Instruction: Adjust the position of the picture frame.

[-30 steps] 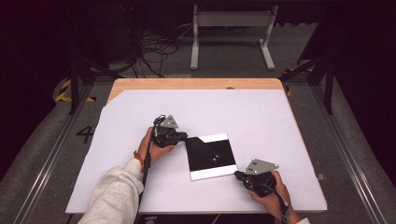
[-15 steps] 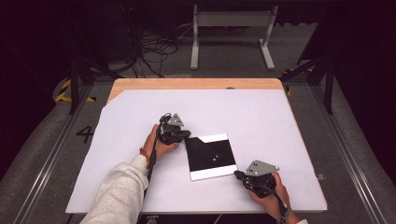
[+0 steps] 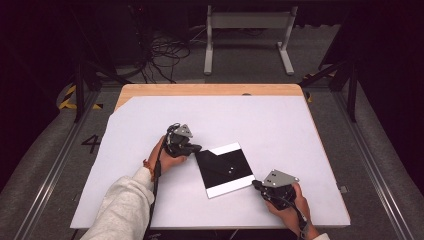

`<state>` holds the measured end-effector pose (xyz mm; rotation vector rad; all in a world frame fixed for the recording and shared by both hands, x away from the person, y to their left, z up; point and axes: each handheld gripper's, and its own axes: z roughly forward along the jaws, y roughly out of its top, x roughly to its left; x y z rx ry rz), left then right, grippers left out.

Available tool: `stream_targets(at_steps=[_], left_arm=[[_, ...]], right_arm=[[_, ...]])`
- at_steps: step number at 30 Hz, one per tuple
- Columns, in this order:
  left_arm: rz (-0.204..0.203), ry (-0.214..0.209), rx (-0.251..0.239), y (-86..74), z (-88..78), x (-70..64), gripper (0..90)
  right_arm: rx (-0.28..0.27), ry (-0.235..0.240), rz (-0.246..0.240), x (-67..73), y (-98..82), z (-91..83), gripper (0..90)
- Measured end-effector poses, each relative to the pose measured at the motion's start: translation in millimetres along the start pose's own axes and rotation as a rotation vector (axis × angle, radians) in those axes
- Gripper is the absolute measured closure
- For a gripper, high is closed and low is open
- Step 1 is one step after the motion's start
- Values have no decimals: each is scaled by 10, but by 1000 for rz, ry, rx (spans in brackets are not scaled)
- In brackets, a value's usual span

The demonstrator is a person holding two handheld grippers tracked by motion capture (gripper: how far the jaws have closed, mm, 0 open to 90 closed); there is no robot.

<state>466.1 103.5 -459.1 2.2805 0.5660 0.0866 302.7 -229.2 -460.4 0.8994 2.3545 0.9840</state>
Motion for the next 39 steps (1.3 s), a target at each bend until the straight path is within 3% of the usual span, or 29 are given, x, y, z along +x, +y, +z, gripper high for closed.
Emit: stream_targets(at_steps=[5,12,22,25,29,36,39], left_arm=[[44,19,9,-58,-67,-94,900],[55,15,21,-129,-138,-176,900],[23,-10,16,-291,-255,-316,900],[30,1,28,-367,-287,-406,900],[30,-14,21,-428,-316,-509,900],[45,-30,20,-483,-339,-679,900],[56,-19,24,-489,-345,-731,899]], right_arm=[[4,-2,11,-60,23,26,900],[6,5,32,-163,52,71,900],[12,-1,59,-282,106,143,900],[8,-3,65,-318,125,176,900],[9,-6,67,-364,160,224,900],[7,-25,78,-431,215,301,900],[4,-20,84,-456,214,310,900]])
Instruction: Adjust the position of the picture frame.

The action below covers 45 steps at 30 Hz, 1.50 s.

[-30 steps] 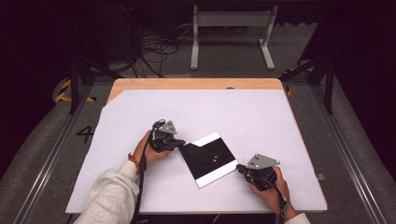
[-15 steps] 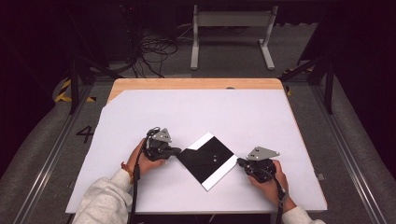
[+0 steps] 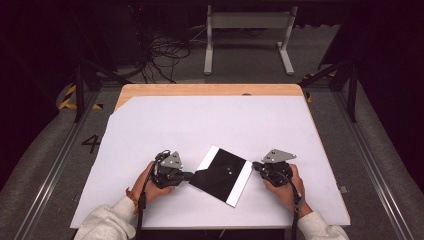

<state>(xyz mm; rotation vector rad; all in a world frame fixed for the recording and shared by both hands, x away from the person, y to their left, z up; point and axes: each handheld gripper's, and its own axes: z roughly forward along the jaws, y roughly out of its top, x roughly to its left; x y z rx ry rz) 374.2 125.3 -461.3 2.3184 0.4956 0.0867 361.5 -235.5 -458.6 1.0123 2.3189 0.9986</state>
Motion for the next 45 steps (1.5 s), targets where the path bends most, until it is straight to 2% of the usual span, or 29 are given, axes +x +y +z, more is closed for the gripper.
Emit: stream_targets(at_steps=[6,8,12,16,18,22,25,29,31,34,36,38,41,42,45], left_arm=[[17,-13,5,0,1,-47,899],[22,-25,8,0,1,-69,899],[35,-37,12,-6,-9,-112,899],[45,-49,14,-22,-28,-141,899],[28,-74,4,-52,-33,-155,900],[36,-88,4,-77,-46,-205,900],[64,-72,15,-81,-54,-284,899],[87,-57,29,-64,-50,-364,898],[88,-71,24,-66,-39,-392,898],[84,-97,17,-63,-16,-439,894],[110,-86,27,-41,-3,-487,893],[135,-70,38,-18,4,-514,892],[133,-77,35,-19,11,-531,889],[127,-87,35,-26,11,-526,888],[130,-95,26,-31,19,-527,887]], right_arm=[[9,16,-8,52,-8,-30,900],[18,25,-23,98,-12,-52,900],[42,9,-68,171,-1,-75,900],[34,21,-42,136,-6,-68,900],[33,13,-14,80,17,-35,900],[30,8,11,29,37,-1,900],[21,11,35,-12,69,54,900],[20,16,43,-60,118,116,900],[19,22,55,-83,143,149,900],[19,17,48,-98,193,208,900],[26,18,36,-112,236,244,900],[29,0,14,-114,261,267,900],[32,9,4,-114,242,232,900],[30,-4,-9,-113,221,182,900],[5,14,6,-130,129,-17,900]])
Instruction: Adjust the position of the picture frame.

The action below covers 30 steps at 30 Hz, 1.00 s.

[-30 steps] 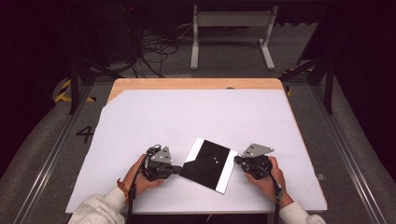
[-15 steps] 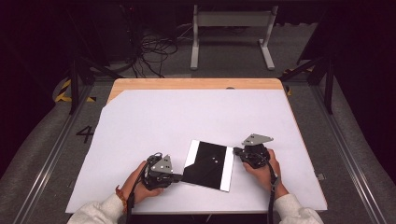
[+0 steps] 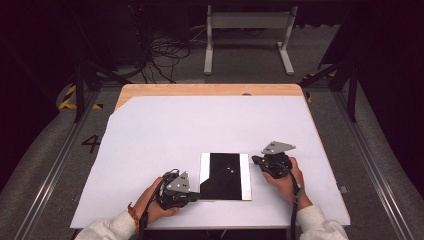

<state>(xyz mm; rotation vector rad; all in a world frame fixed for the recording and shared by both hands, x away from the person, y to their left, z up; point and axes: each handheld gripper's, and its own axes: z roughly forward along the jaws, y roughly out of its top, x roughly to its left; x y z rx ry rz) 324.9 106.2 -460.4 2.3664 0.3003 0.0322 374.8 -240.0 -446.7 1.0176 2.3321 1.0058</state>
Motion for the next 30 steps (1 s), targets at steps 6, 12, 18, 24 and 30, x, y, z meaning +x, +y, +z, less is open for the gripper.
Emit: stream_targets(at_steps=[6,12,18,24,30], left_arm=[[13,-6,-3,36,39,-19,886],[13,0,1,64,63,-49,886],[19,-1,1,90,88,-64,885],[8,-11,-5,112,121,-80,882],[9,-27,-11,133,152,-87,875]], right_arm=[[-56,51,-21,135,-158,-405,900],[-37,121,-58,435,-346,-578,900],[-19,163,-74,577,-447,-593,900],[10,172,-75,604,-475,-527,900],[15,147,-93,634,-486,-525,900]])
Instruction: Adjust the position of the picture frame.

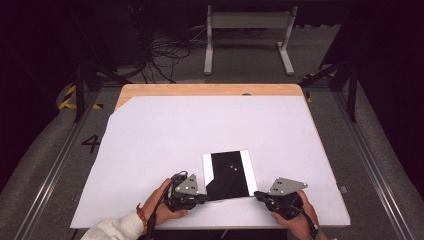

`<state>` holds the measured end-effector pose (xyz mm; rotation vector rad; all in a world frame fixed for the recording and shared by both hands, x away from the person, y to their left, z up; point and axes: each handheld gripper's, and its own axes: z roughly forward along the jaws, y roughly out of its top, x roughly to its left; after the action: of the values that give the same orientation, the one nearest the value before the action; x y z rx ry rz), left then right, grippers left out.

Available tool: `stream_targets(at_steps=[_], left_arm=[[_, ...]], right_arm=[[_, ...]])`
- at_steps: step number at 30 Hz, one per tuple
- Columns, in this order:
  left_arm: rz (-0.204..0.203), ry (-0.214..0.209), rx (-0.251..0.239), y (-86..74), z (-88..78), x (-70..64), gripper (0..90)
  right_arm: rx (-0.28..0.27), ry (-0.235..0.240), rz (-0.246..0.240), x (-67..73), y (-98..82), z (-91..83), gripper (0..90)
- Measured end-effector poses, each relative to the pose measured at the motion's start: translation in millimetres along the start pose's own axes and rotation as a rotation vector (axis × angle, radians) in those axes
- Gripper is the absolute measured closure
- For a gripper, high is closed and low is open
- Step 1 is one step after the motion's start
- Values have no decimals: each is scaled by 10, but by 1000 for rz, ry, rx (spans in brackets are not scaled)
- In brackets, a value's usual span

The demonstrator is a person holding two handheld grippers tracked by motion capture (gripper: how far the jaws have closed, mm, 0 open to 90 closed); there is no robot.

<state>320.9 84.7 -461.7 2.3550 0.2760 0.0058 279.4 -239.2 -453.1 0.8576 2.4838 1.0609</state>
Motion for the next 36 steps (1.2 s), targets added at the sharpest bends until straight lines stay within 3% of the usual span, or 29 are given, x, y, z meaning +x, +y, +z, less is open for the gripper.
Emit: stream_targets(at_steps=[13,21,25,26,28,33,36], left_arm=[[9,-18,-10,59,71,-14,856],[-11,-57,-28,84,77,35,852],[21,-27,-43,101,-10,77,874],[27,3,-32,90,-41,107,874],[-7,25,-52,59,-97,208,879],[-28,130,-48,-7,-206,394,862],[-85,168,-69,-59,-252,567,833]], right_arm=[[1,-54,8,-61,-41,24,900],[1,-81,20,-93,-38,30,900],[0,-88,19,-106,-33,38,900],[-1,-89,22,-113,-30,42,900],[-1,-88,26,-130,-26,48,900],[-3,-104,29,-152,-16,62,900],[-5,-107,35,-169,-12,69,900]])
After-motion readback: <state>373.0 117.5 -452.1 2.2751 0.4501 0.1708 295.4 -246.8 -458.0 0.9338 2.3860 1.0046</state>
